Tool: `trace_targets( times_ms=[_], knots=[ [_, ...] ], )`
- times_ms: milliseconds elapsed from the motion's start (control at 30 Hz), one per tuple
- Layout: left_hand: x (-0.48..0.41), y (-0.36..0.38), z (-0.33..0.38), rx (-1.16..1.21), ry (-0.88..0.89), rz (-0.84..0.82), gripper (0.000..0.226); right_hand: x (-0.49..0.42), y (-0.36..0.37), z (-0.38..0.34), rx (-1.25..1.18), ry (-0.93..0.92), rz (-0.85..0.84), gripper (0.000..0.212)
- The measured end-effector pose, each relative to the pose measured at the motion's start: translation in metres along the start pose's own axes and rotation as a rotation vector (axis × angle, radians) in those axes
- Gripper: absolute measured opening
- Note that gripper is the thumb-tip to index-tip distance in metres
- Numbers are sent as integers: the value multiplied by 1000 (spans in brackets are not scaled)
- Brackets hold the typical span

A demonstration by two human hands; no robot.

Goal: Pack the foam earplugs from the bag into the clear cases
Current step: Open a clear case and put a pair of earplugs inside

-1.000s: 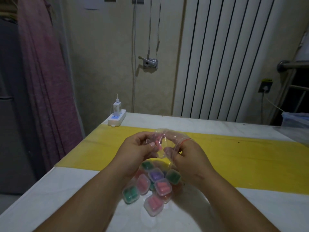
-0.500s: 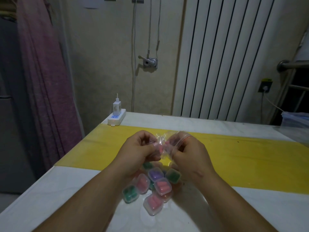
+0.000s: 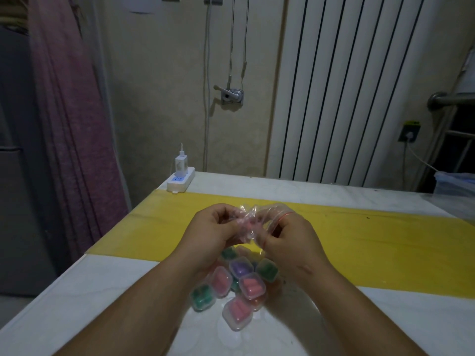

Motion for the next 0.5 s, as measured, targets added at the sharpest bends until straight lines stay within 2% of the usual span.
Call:
trace_targets(
  times_ms=[133,200,300,367,500],
  knots=[
    [0,-1,0,-58,6,-15,8,-1,2,2,44,8,-44,8],
    [1,0,1,-52,10,-28,8,-2,2,5,44,22,-18,9],
    [-1,-2,2,-21,15,35,15,-2,-1,10,-162,77,73,11],
    [-4,-6,1,-151,8,133,23,-2,-2,12,-278,113,134,7],
    [-8,-19,-3,-417,64,282,32,-1,-3,14,-275,105,179,6]
  ],
)
Point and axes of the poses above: each hand's wrist, its own x-axis away from the middle knuckle, its own y-axis out of the palm, z = x × y, the point moved 1 cm from there along -x, towards the middle knuckle, and after that the axes turned 15 degrees about -z, right-handed, at the moved point
